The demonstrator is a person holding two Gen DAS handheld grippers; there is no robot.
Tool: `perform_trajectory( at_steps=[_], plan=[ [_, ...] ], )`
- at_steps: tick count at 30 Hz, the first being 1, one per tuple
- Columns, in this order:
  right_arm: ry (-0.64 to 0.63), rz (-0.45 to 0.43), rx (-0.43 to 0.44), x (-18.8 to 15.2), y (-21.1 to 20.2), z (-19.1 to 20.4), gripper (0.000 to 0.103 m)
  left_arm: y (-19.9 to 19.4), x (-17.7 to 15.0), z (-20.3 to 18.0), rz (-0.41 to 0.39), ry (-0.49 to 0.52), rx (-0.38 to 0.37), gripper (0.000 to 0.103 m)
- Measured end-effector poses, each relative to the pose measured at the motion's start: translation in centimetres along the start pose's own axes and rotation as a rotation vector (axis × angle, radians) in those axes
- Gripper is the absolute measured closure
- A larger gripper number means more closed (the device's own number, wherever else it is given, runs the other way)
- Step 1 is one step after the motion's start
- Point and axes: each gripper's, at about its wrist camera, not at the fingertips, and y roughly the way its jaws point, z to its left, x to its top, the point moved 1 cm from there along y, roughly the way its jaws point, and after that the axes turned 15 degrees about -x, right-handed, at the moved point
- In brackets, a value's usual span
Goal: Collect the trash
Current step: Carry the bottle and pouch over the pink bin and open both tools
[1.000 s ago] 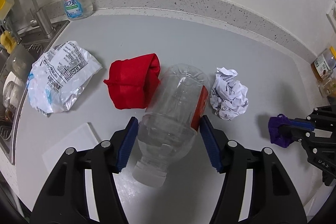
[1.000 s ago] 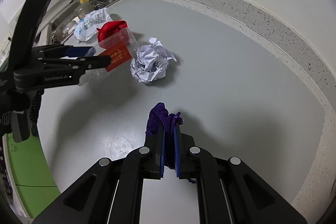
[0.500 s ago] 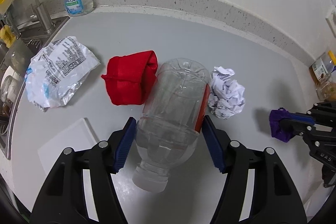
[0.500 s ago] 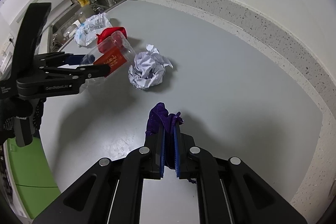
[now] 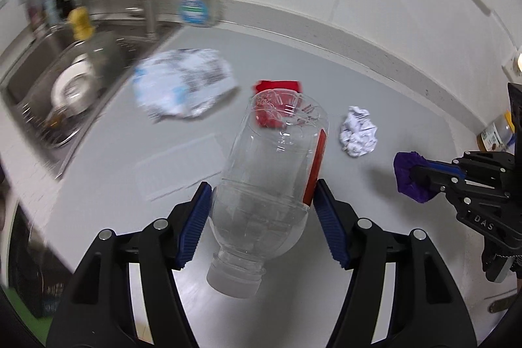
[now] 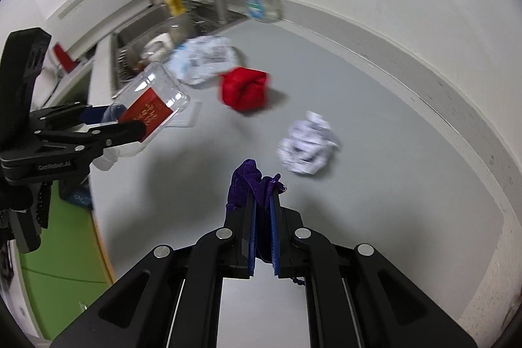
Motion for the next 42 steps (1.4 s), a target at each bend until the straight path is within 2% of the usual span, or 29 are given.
perform_trajectory(
  at_steps=[7, 13, 23, 33, 37, 42],
  plan=[
    [-0.118, -0.055, 0.097, 1.0, -2.2, 7.8, 0.096, -7.7, -4.8, 3.8, -0.074, -0.1, 0.101, 0.04],
    [-0.245, -0.08, 0.196, 1.0, -3.7, 15.8, 0.096, -13.5, -11.0, 7.4, -0.126, -0.218, 0.19, 0.04],
    [-0.457, -0.069, 0.325, -0.6, -3.4, 29.2, 0.096, -19.0, -22.2, 13.8, -0.189, -0.45, 0.325, 0.04],
    [-0.649, 0.023, 0.396, -6.0, 2.8, 41.5, 0.096, -18.7, -33.1, 20.4, -0.184, -0.651, 0.405, 0.04],
    [-0.702, 0.069, 0.411, -8.6, 6.5, 45.5, 0.096, -16.9, -37.1, 23.3, -0.173, -0.717, 0.415, 0.04],
    [-0.758, 0.124, 0.406, -12.5, 13.1, 50.1, 0.096, -13.0, -42.5, 27.2, -0.164, -0.783, 0.41, 0.04]
  ],
)
